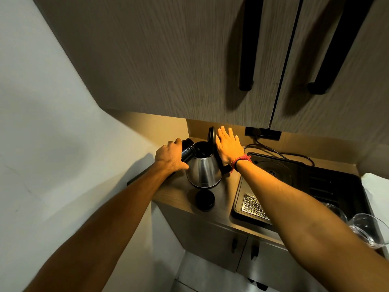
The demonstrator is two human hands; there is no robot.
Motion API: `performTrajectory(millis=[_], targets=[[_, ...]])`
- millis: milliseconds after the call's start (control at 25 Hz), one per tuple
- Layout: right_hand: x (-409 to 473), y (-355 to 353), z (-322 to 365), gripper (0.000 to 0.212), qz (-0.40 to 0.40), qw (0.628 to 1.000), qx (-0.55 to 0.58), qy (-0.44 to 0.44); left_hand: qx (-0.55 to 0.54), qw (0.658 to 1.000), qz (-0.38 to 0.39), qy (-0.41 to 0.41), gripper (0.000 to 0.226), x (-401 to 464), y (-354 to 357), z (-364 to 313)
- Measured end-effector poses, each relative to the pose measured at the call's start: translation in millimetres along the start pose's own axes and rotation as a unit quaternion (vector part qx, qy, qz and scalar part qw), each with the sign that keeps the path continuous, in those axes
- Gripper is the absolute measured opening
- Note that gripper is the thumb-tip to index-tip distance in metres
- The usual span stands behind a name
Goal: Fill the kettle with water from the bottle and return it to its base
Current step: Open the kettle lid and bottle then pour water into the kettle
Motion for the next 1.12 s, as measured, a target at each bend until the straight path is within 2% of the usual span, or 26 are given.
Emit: performTrajectory(millis=[560, 840, 960, 1120], targets=[[2, 1, -1, 0.055, 0.002, 1.000, -0.012, -0.005, 0.020, 1.000, -0.009, 0.003, 0.086, -1, -4, -4], [1, 3, 0, 0.052, 0.015, 1.000, -0.005, -0.006, -0.111, 0.993, -0.047, -0.017, 0.087, -1, 6, -7], [1, 2, 0, 0.051, 0.016, 1.000, 0.001, -0.003, -0.258, 0.960, -0.098, -0.050, 0.080, -9, 19, 2], [2, 4, 4, 0.050, 0.013, 1.000, -0.005, -0.014, -0.438, 0.871, -0.182, -0.128, 0.075, -33, 46, 21]])
Point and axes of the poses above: each hand's wrist, its own x-axis towards the middle knuckle, its own y-axis out of the palm, z = x × y, the point moved 3 cm from there along x, towards the middle knuckle, and after that the axes turned 3 degrees about -z, right-handed, at the moved point
